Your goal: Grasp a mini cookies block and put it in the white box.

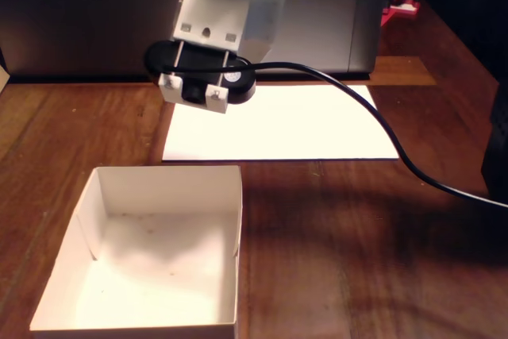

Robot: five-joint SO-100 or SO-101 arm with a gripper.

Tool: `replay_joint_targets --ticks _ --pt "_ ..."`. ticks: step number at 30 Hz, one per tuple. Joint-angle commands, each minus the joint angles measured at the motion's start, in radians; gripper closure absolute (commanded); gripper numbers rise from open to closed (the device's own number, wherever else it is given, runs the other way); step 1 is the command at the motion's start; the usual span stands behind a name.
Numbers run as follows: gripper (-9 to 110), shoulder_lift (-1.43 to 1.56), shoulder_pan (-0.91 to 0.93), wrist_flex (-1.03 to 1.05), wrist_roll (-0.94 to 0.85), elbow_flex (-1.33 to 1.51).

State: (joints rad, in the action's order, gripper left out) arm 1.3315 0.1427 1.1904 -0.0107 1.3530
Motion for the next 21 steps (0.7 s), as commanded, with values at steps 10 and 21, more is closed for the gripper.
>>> replay_joint_targets --ticks 10,21 --pt "72 0.072 0.064 0.017 -0.026 -0.117" --pt "68 -0.049 0.002 0.017 0.005 -0.133"
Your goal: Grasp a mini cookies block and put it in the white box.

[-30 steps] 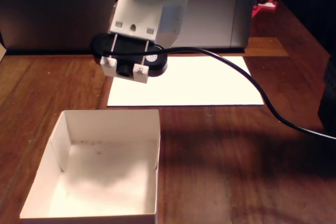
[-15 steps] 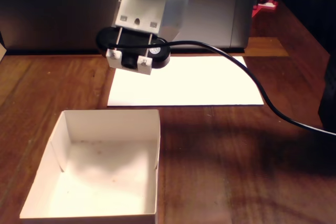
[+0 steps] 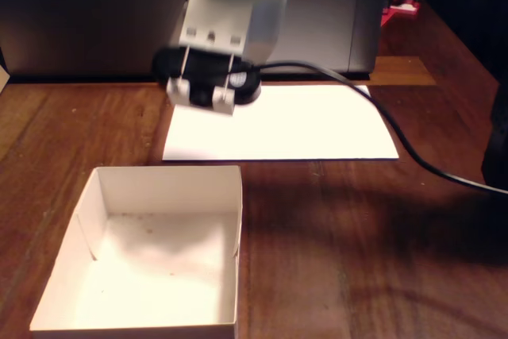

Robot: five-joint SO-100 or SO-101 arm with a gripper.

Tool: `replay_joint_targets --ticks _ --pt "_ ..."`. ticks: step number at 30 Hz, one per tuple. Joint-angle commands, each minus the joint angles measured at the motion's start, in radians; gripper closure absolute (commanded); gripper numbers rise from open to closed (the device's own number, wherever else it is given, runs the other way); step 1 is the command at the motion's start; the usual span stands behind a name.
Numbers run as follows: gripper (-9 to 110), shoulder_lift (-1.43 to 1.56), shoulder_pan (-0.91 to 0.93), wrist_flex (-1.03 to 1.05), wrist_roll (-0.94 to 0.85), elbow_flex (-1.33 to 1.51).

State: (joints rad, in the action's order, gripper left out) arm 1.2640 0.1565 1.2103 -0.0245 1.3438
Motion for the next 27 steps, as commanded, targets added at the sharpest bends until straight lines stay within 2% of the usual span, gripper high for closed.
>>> replay_joint_targets --ticks 1,14,22,27 --pt "68 0.003 -0.017 -0.002 0.026 -0.132" --pt "67 0.011 -0.133 -0.020 0.098 -0.230" --pt "67 -0.210 -0.149 0.115 0.123 -0.454" --pt "67 -0.264 -0.126 0.130 0.124 -0.506"
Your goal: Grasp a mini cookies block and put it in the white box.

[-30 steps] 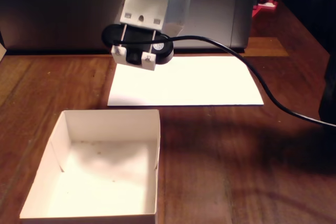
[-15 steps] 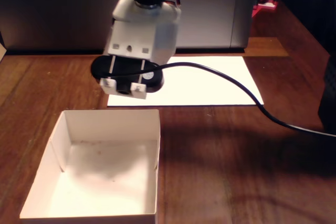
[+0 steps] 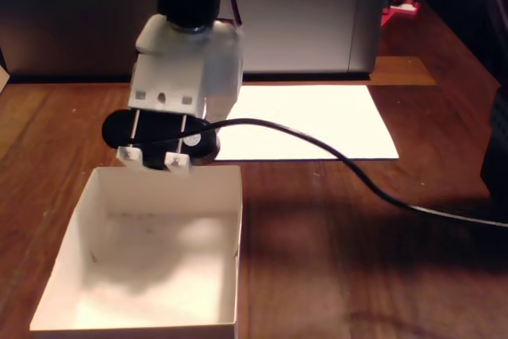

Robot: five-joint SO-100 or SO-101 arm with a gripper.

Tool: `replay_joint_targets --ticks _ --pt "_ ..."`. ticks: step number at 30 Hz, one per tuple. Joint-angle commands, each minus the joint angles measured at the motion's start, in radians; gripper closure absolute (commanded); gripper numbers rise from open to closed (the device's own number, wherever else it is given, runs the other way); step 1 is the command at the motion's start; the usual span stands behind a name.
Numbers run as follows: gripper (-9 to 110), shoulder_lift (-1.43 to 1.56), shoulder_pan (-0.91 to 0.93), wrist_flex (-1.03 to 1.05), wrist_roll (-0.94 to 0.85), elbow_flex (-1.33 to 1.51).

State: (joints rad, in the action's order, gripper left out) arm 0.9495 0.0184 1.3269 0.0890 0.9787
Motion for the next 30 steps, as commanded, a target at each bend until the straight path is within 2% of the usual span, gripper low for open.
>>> replay_joint_targets --ticks 1,12,21,23,25,30 --pt "67 0.044 0.017 0.015 0.009 -0.152" --pt "67 0.009 0.037 0.041 0.048 -0.206" --pt "73 0.132 0.120 0.069 0.002 -0.216" --pt "78 0.173 0.150 0.094 -0.020 -0.216" --pt "89 0.230 0.184 0.112 -0.052 -0.213" --pt "101 0.385 0.268 0.163 -0.126 -0.198"
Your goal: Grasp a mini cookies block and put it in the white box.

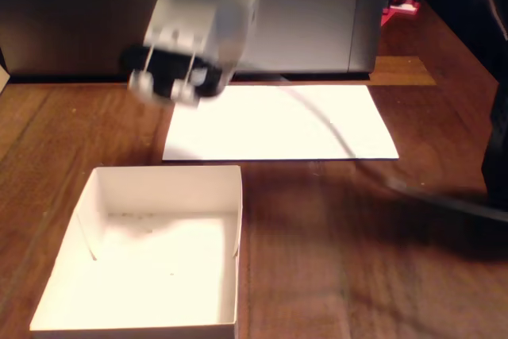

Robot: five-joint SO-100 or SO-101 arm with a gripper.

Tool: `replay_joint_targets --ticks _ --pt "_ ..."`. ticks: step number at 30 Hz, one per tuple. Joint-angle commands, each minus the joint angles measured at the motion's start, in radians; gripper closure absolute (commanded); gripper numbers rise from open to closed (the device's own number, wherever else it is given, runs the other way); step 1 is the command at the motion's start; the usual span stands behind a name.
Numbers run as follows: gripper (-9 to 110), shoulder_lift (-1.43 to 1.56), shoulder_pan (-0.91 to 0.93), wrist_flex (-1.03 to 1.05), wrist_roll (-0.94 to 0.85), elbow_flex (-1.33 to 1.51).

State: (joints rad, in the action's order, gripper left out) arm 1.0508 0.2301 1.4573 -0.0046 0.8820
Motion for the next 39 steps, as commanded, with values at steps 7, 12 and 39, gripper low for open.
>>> replay_joint_targets --ticks 7,12,39 --pt "101 0.342 0.161 0.121 -0.071 -0.052" --pt "102 0.546 0.175 0.037 -0.107 0.176" --pt "99 1.120 0.238 -0.408 -0.158 1.215"
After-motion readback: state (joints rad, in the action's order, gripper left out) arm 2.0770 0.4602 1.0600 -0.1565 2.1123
